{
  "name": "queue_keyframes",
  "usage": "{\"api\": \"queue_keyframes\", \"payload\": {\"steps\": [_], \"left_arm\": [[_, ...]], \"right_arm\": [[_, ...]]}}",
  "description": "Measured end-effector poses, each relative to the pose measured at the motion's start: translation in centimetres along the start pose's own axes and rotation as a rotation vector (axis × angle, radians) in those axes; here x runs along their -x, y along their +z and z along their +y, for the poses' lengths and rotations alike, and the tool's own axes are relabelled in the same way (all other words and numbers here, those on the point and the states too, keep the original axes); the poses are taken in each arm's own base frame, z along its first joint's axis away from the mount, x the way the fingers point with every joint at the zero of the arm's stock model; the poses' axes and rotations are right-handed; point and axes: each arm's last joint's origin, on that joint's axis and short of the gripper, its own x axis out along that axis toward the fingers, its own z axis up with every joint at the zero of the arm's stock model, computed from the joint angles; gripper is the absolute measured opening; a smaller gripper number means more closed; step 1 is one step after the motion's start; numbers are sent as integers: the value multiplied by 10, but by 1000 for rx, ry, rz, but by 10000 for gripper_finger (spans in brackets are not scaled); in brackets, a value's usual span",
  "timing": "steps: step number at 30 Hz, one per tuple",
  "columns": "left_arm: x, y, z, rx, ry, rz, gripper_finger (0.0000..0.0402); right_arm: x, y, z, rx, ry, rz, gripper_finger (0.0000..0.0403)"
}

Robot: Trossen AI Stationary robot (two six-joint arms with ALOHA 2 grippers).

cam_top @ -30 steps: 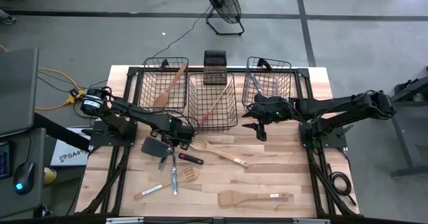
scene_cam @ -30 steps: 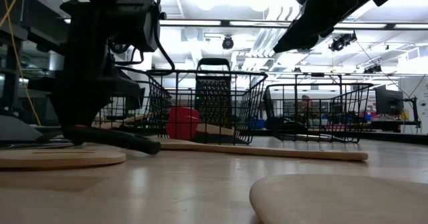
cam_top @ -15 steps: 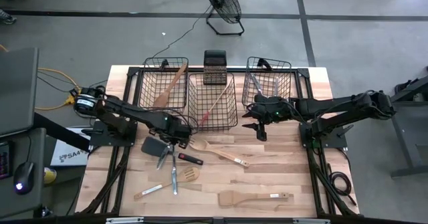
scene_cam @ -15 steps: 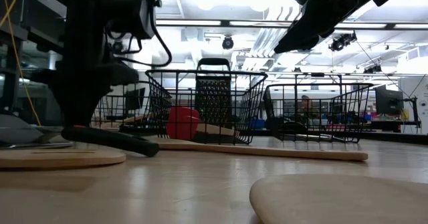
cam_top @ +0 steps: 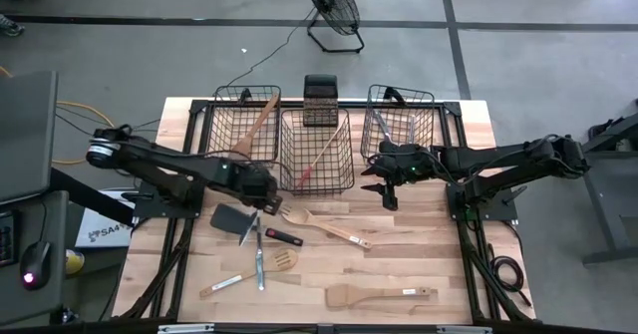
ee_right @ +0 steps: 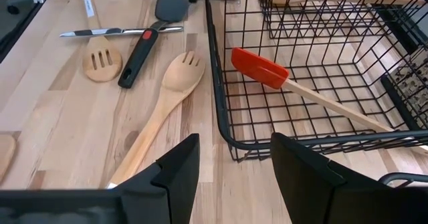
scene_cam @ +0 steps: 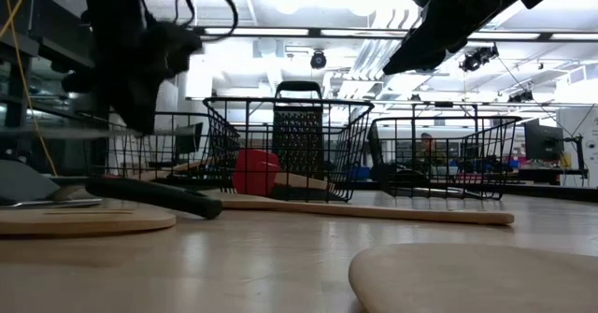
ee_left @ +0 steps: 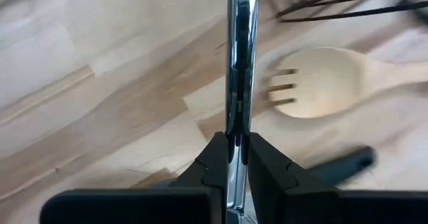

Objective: Pick & Place Kitchen Items
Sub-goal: Put the silver table knife into the right wire basket

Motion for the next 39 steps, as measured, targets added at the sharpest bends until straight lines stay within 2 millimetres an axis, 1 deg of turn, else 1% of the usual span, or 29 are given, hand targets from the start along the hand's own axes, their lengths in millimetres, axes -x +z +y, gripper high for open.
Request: {"api": "queue_keyframes", "payload": {"steps": [6,11,16,20,24,27,39], "left_arm": [[20,3,1,-40,-110,-69,28],[32,3,7,-37,-125,-88,28],[37,2,12,-36,-111,-96,28],[41,3,13,-50,-129,-121,28],[45,5,8,-92,-186,-170,28],[48,9,1,-130,-251,-236,28],[57,17,-17,-247,-424,-371,28]], "right_arm": [[0,0,0,-2,0,0,176],[0,-1,0,-4,-1,8,176],[0,-1,0,-9,0,10,176],[0,-1,0,-11,0,8,176],[0,0,0,-11,0,4,176],[0,0,0,-10,0,1,176],[0,0,0,-11,7,-3,176]]}}
